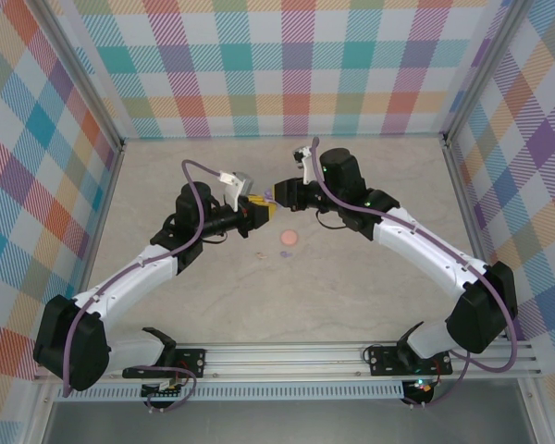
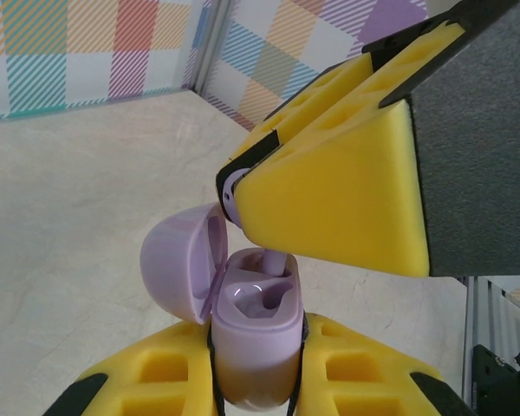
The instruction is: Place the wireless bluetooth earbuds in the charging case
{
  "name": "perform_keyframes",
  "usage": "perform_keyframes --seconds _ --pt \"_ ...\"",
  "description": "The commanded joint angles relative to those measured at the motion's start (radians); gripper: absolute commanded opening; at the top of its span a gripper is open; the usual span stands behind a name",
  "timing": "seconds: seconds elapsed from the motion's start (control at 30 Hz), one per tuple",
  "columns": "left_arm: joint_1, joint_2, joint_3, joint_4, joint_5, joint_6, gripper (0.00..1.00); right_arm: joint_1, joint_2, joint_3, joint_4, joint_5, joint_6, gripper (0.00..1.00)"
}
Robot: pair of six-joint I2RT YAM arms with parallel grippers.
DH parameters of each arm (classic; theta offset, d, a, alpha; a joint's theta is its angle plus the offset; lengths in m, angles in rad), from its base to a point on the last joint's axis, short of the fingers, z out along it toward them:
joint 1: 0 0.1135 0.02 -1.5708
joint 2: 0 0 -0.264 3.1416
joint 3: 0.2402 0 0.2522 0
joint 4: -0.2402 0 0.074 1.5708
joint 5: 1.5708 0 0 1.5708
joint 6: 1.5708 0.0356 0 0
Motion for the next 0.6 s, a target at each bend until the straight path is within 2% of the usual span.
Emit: perform_keyframes --seconds 0.0,0.37,0.57 --pt "-0.009 -0.01 0.014 0.059 -0.016 -0.019 0.1 0.011 0.013 -0.022 0.017 -0.006 0.002 0.22" --pt "-0.009 -0.014 0.01 0.081 -0.034 -0.02 0.09 0.014 0.023 -0.017 -0.016 -0.029 -0.006 0.27" --pt "-0.009 -0.021 0.01 0.074 -0.032 -0.012 0.09 0.014 0.024 0.001 -0.039 -0.013 -0.015 0.36"
